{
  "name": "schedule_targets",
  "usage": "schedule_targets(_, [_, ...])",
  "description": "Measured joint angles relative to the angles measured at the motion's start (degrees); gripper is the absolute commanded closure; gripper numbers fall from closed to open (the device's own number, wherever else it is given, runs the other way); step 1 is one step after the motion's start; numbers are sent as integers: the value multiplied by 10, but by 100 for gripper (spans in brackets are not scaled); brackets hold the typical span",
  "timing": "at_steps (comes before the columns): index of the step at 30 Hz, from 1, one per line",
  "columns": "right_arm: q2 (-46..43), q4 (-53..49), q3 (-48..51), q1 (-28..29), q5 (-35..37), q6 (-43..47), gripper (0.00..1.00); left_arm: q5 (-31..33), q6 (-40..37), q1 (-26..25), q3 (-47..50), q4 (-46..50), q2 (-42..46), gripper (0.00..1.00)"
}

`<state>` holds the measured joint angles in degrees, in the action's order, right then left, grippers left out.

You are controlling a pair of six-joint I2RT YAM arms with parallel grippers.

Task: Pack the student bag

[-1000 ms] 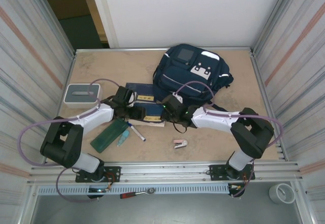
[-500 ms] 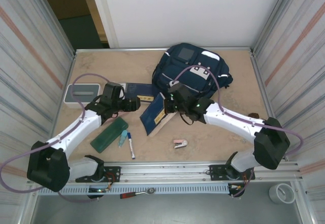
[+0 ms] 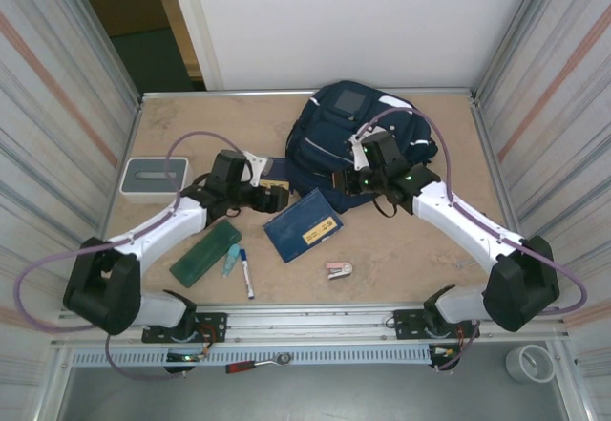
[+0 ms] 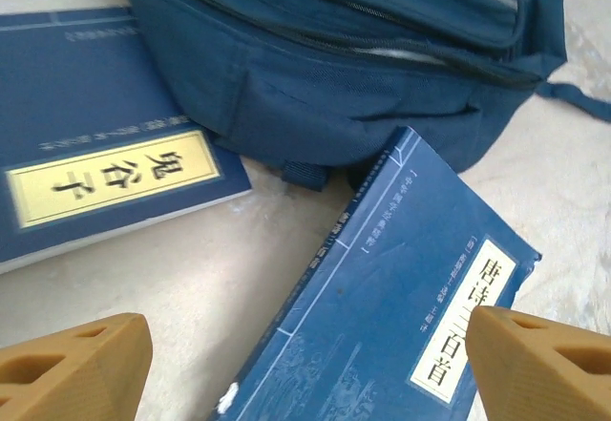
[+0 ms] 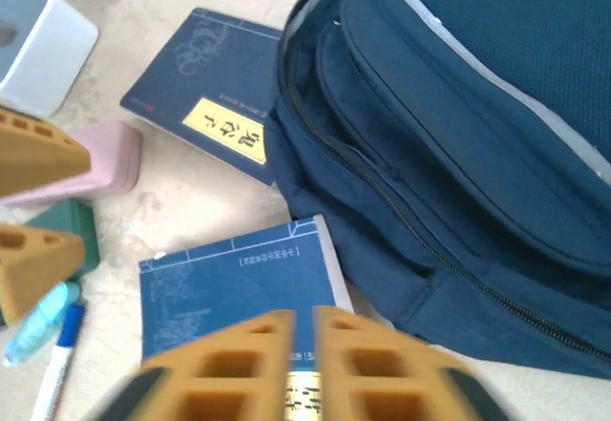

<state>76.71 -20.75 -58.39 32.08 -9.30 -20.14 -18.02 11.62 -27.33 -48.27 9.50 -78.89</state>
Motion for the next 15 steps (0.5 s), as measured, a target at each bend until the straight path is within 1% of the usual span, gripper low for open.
schedule_targets(2, [-14, 5, 39, -2, -4, -27, 36, -1, -5, -3, -17, 7, -27, 15])
schedule_targets(3, [-23, 9, 68, -2, -10, -46, 23, -2, -7, -5, -24, 10, -40, 15])
schedule_targets(4, [-30, 17, 95, -2, -16, -64, 17, -5, -9, -6, -31, 12, -55, 15])
schedule_targets(6, [-28, 33, 138, 0, -28, -97, 13, -11, -14, -10, -40, 15, -83, 14])
schedule_targets(8, [-15, 52, 165, 7, -30, -124, 10, -17, -22, -15, -48, 21, -111, 14])
schedule_targets(12, [45, 101, 176, 25, -33, -151, 10, -30, -39, -19, -63, 32, -165, 14])
schedule_targets(15, [92, 150, 176, 28, -52, -155, 13, -39, -42, -20, -65, 37, -182, 14])
